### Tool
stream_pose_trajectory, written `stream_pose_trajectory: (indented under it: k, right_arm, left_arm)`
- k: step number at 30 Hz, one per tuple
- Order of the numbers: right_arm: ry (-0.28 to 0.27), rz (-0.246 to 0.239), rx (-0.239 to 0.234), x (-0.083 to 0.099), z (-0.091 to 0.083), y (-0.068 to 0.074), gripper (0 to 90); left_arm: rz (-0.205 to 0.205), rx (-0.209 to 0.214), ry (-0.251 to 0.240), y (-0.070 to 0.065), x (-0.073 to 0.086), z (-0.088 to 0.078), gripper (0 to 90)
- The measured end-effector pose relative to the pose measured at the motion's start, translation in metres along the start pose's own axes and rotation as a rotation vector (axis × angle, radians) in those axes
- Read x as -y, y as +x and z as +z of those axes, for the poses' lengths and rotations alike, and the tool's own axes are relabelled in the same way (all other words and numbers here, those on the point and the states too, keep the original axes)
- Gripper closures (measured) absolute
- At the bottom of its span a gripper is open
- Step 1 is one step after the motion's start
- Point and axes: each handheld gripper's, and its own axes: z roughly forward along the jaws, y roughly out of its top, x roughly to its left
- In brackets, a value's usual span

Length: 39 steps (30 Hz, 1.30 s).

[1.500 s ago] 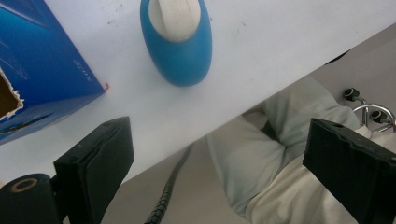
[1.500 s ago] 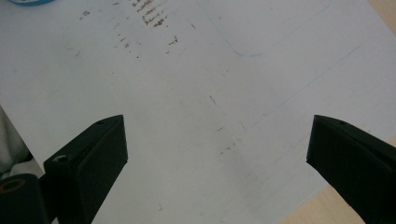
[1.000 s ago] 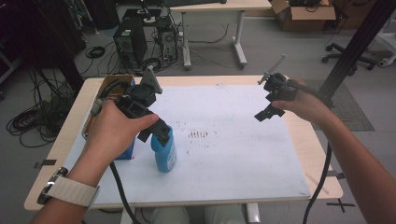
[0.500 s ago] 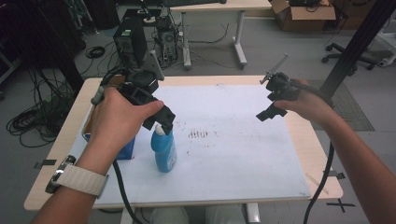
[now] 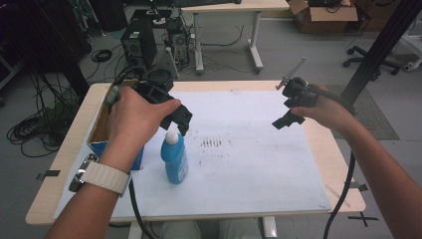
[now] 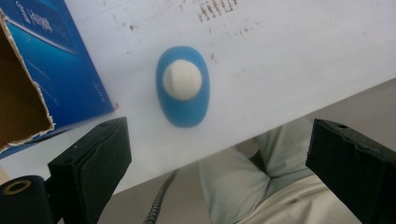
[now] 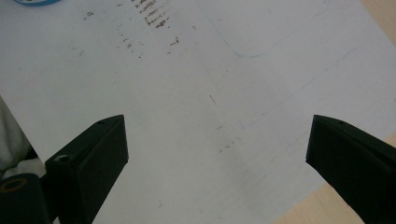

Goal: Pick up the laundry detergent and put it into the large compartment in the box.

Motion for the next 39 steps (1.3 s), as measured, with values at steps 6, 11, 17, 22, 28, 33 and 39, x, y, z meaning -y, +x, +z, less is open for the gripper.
stream_pose_trajectory:
  k: [6,11,17,22,28,33,39]
  right_arm:
    - [0.003,0.000,-0.002,-0.001,0.001,0.000,5.6]
    - [0.005,0.000,-0.002,-0.001,0.002,-0.001,5.6]
    - [0.007,0.003,-0.001,-0.002,0.004,-0.003,5.5]
    - [0.011,0.002,-0.002,-0.003,0.005,-0.003,5.6]
    - [0.012,-0.001,-0.002,-0.004,0.007,-0.003,5.6]
    - [0.013,-0.002,-0.003,-0.005,0.008,-0.003,5.6]
    - [0.015,0.003,-0.001,-0.004,0.008,-0.003,5.6]
  left_arm:
    - [-0.013,-0.010,0.004,0.001,-0.006,0.008,6.6]
    - [-0.017,-0.027,0.013,0.003,-0.010,0.015,6.6]
    - [-0.043,-0.040,0.014,0.008,-0.014,0.026,6.6]
    - [-0.049,-0.041,0.019,0.011,-0.016,0.034,6.6]
    - [-0.055,-0.038,0.027,0.013,-0.016,0.044,6.6]
    - [-0.070,-0.041,0.027,0.015,-0.017,0.052,6.5]
    - [-0.079,-0.043,0.033,0.015,-0.019,0.062,6.1]
